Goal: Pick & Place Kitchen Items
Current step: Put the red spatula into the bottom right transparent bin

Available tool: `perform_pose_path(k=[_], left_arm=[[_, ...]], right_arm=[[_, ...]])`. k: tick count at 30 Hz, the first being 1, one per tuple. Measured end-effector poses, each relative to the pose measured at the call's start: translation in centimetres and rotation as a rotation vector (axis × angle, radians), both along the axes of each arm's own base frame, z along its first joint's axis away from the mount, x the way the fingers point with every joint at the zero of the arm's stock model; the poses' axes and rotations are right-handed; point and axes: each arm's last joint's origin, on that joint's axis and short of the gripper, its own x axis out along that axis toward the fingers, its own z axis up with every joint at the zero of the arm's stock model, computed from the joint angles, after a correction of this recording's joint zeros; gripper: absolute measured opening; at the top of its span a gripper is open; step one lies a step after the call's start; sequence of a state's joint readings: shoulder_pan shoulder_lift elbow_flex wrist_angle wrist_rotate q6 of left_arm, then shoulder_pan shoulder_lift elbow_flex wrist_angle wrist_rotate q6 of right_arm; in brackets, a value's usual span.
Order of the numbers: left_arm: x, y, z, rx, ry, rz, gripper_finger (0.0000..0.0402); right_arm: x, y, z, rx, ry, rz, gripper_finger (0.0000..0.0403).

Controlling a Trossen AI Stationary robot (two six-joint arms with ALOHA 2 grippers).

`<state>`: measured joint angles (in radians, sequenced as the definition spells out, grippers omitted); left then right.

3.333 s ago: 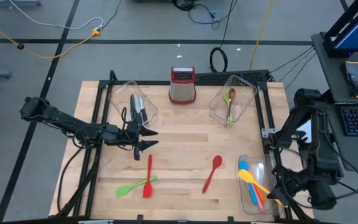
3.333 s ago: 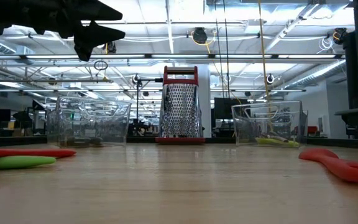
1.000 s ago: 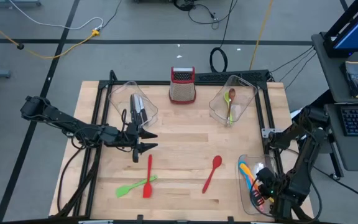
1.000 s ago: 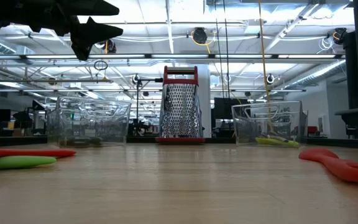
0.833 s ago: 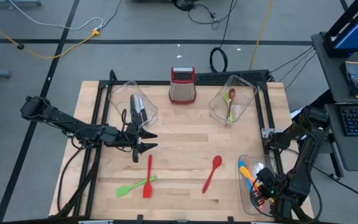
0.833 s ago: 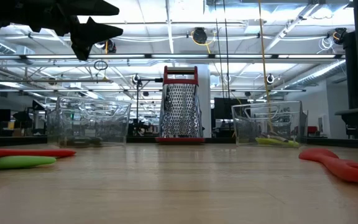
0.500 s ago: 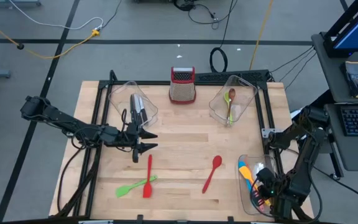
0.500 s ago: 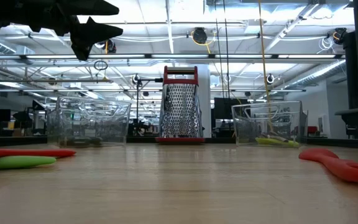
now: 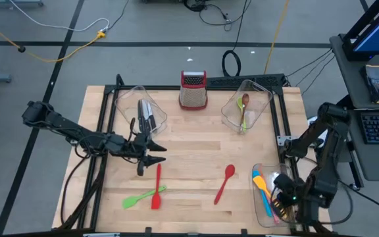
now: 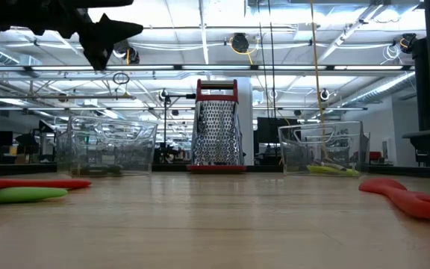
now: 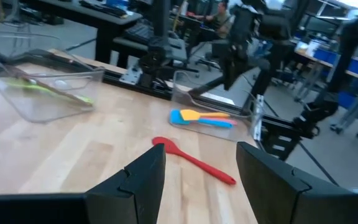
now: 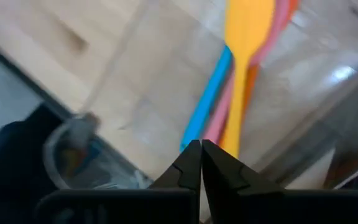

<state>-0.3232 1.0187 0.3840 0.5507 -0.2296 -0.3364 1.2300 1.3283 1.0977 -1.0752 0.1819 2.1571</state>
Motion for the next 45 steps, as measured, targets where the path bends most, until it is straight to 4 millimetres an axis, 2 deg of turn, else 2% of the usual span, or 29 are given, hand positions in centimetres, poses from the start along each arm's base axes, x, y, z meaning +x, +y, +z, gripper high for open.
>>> perform_pose_path(k=[4,9,15,20,26,31,36,40,45], left_arm=[[-0.1,-0.3,0.0,-0.006,0.001,-0.029,0.0202],[-0.1,-0.5,0.0,-0.029,0.004,-0.038,0.0202],[-0.2,-0.5,-0.1,-0.026,0.018,-0.038,0.0202],[-0.4,-0.8,-0.8,0.113,0.068,-0.070,0.0202],[-0.9,-1.6,-1.8,0.297,0.151,-0.137,0.0202],[-1.5,-1.9,-2.8,0.414,0.238,-0.106,0.0202],[-1.6,-2.6,-3.9,0.504,0.309,-0.113,0.0202],[-1.0,-3.3,-5.0,0.579,0.379,-0.154,0.0202],[0.1,-4.0,-5.9,0.637,0.503,-0.179,0.0202]], right_arm=[[-0.6,-1.0,1.5,0.015,-0.149,0.044,0.0006],[-0.9,-1.9,3.0,-0.052,-0.410,0.140,0.0003],[-0.4,-1.9,4.1,-0.183,-0.642,0.319,0.0001],[0.0,-1.9,4.6,-0.378,-0.783,0.444,0.0003],[0.3,-2.3,5.2,-0.678,-0.928,0.492,0.0004],[0.4,-3.4,6.1,-0.852,-0.978,0.508,0.0004],[0.2,-5.8,7.2,-0.849,-0.954,0.507,0.0004],[-0.3,-7.9,8.0,-0.870,-0.936,0.546,0.0004],[-0.6,-9.5,9.0,-0.943,-0.934,0.629,0.0004]])
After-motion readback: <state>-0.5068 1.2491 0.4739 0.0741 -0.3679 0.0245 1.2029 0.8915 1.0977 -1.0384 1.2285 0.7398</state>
